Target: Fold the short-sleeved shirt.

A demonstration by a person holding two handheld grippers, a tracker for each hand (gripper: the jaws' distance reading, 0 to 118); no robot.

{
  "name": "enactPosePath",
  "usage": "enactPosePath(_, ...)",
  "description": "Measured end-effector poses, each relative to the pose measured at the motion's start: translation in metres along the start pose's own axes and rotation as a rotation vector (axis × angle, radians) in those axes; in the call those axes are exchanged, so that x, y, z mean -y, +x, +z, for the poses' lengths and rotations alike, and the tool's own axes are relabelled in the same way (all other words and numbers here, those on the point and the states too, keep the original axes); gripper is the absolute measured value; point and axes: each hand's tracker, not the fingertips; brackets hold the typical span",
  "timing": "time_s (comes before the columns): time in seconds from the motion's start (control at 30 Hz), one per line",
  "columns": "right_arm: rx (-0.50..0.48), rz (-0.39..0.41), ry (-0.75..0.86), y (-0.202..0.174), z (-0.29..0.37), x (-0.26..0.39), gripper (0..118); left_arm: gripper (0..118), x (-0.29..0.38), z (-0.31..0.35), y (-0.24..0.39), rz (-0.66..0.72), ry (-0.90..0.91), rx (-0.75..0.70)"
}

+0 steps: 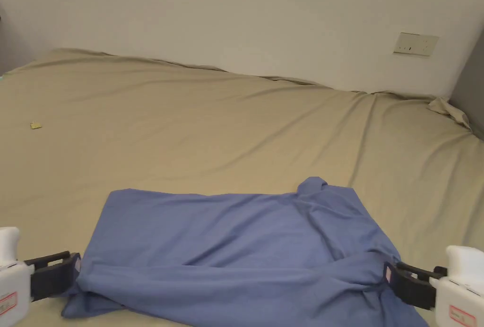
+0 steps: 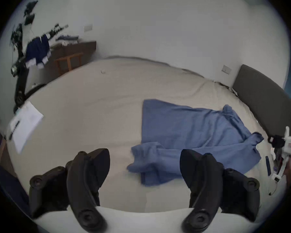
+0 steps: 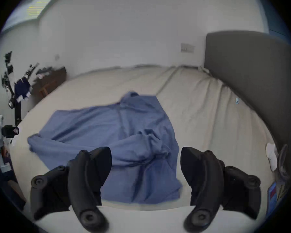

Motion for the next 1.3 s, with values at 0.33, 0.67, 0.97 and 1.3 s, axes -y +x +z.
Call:
enactPosePath(0.33, 0.004, -0.051, 0.025, -0.054, 0.104, 0.072, 3, 1, 0.096, 0.076, 0.017, -0.018, 0.102, -0.029)
enactPosePath(0.67, 0.003, -0.048, 0.007, -0.037, 0.091, 0.057, 3, 44, 0.062, -0.023, 0.018, -0.027, -0.040, -0.062)
enactPosePath(0.97, 0.054, -0.062, -0.059, -0.004, 0.045, 0.043, 3, 72, 0.055, -0.099, 0.037, -0.134, -0.233, -0.092)
enactPosePath(1.3, 0.039, -0.023, -0.316, 0.019, -0.058, 0.038, 73, 72, 0.046, -0.105, 0.043, -0.070, -0.214, -0.047)
